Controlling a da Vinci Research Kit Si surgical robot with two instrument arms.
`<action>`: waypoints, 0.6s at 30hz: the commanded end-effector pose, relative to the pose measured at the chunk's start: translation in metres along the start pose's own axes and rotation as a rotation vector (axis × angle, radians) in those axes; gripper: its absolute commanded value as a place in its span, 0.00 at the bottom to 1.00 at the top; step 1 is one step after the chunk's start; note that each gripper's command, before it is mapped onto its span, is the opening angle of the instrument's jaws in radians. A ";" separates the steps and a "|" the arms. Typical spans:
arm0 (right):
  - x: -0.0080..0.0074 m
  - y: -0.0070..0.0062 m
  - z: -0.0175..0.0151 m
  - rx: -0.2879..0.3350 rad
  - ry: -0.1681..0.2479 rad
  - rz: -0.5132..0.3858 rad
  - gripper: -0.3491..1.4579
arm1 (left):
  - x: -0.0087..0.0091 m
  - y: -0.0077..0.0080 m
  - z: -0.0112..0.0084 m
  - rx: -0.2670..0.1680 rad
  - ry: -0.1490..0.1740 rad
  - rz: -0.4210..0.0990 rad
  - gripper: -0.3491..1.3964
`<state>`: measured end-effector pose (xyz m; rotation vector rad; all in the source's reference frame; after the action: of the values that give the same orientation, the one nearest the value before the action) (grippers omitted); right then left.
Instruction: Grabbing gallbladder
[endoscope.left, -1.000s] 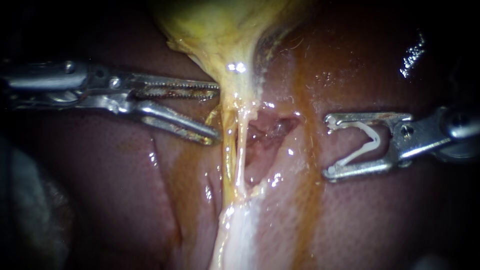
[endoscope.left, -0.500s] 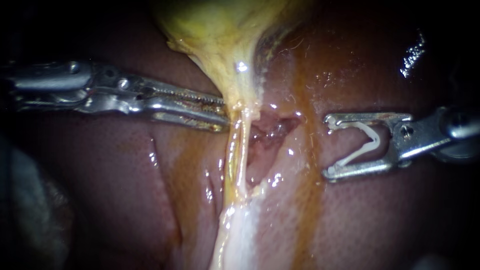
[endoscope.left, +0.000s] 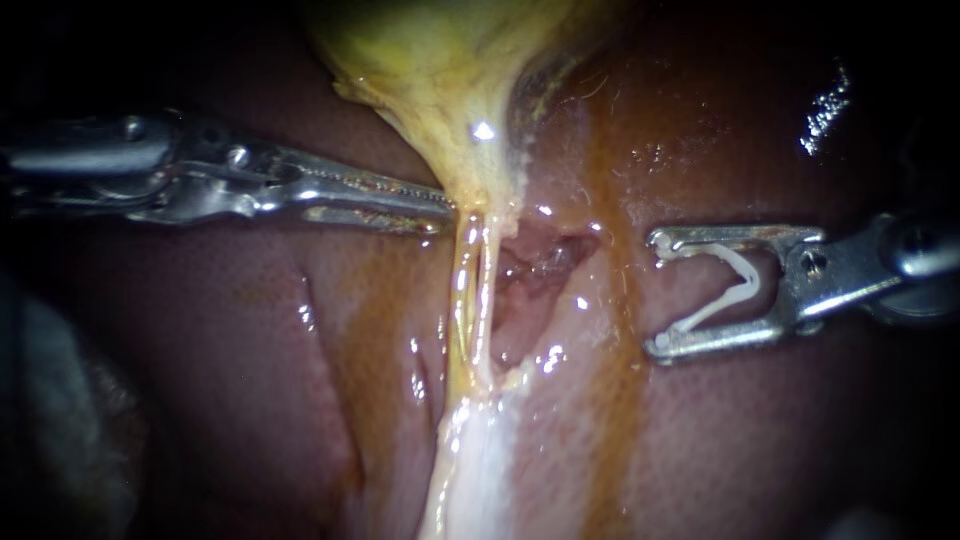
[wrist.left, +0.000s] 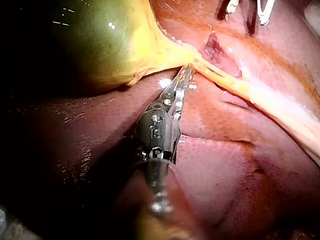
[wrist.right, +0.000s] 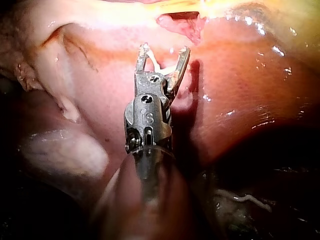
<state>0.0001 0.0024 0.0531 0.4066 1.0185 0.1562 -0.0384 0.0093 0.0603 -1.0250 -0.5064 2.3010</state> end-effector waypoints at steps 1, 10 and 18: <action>0.0000 0.0000 0.0000 0.000 0.000 0.000 0.47 | 0.0001 0.0002 -0.0002 -0.014 -0.010 0.002 0.00; 0.0000 0.0000 0.0000 0.000 0.000 0.000 0.47 | 0.0011 0.0003 -0.0027 -0.074 -0.033 -0.037 0.00; -0.0001 0.0000 -0.0001 0.000 0.000 0.000 0.47 | 0.0035 -0.0015 -0.0085 -0.077 -0.035 -0.051 0.00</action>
<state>0.0000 0.0024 0.0531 0.4068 1.0184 0.1558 -0.0329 0.0139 0.0534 -0.9953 -0.6315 2.2727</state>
